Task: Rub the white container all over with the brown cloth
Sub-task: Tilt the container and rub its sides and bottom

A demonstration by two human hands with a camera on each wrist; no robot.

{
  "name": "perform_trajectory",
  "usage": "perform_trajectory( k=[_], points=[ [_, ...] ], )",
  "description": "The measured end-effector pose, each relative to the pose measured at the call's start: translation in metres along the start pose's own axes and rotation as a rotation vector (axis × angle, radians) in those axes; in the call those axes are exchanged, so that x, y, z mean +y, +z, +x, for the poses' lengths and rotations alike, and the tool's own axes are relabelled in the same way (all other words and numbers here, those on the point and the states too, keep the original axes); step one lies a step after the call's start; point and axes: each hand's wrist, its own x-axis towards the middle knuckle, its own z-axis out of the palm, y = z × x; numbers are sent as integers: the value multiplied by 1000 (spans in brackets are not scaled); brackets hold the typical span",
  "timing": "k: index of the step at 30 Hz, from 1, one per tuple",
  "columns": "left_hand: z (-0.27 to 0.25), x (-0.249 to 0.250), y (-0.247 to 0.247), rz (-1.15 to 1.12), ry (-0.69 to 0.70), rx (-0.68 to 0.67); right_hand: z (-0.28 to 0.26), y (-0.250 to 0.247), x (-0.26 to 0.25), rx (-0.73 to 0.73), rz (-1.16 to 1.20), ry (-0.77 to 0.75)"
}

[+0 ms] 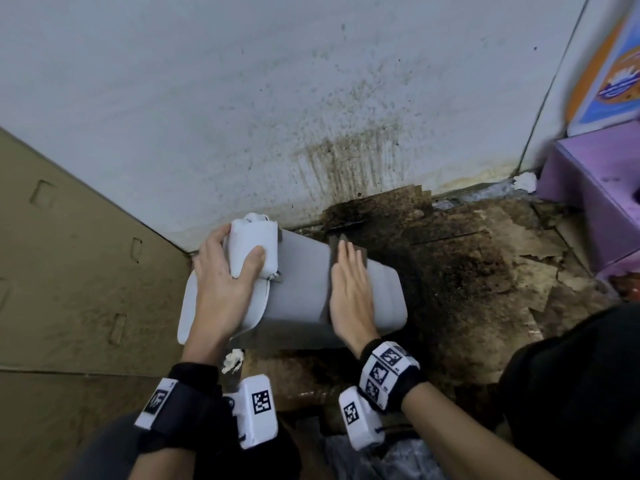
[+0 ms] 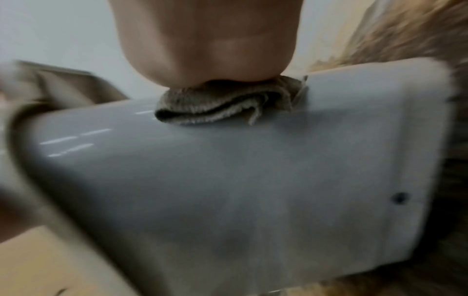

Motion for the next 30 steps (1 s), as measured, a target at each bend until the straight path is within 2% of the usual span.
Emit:
perform_trajectory(
  k=[4, 8, 11, 15, 17, 20, 23, 30],
  points=[
    [-1, 0, 0, 19, 18, 8, -20, 8, -57, -69, 103, -235],
    [-3, 2, -2, -8, 21, 12, -21, -2, -33, -70, 92, -330],
    [-1, 1, -5, -37, 4, 5, -12, -11, 9, -57, 69, -281],
    [-3, 1, -4, -31, 19, -4, -8, -27, 74, -63, 33, -65],
    [-5, 4, -2, -28, 20, -16, -5, -28, 85, -53, 56, 42],
    [-5, 4, -2, -27, 22, -4, 0, -20, 71, -27, 51, 133],
    [-5, 1, -2, -7, 37, 12, -1, -13, 48, 10, 41, 150],
    [-4, -1, -1, -13, 50, 26, -11, 1, -18, -24, 66, -33]
  ],
)
